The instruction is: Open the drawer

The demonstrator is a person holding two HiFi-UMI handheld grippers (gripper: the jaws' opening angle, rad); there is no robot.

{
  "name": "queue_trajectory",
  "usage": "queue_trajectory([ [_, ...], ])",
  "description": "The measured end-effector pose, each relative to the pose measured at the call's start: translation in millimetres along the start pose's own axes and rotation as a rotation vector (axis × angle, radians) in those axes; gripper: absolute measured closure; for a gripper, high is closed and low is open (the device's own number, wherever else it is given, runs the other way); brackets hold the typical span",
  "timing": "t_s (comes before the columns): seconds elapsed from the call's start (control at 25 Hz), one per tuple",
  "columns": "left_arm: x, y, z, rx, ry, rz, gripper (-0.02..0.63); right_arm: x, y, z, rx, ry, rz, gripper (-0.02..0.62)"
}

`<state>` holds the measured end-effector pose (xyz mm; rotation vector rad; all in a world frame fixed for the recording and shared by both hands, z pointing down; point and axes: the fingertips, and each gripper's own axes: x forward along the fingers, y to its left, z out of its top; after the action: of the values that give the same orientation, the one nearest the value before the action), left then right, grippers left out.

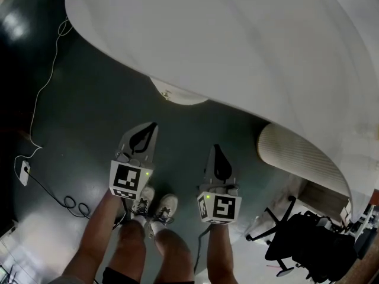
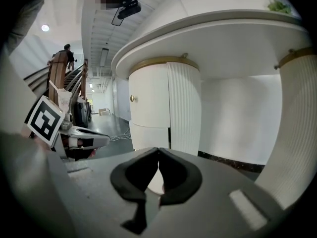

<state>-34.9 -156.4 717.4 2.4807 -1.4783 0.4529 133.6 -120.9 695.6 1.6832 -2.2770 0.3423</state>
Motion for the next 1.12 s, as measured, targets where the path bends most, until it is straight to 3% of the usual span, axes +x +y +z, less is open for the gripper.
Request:
queue_trajectory([
  [0.32,29,9,-16,-0.031,0.03,0.001,0.585,11,-11,-6,0.0,0.0,-0.017,0.589],
  [0.52,51,15,-22,-0.024,0.051,-0.006,0.466,16,-17,-10,-0.001,0.002,-0.025,0.589],
  [1.12,111,29,-44,0.031,0.09,-0.001,0.416,35,-26,-15,-0.012,-0.045,-0.036,0.589],
])
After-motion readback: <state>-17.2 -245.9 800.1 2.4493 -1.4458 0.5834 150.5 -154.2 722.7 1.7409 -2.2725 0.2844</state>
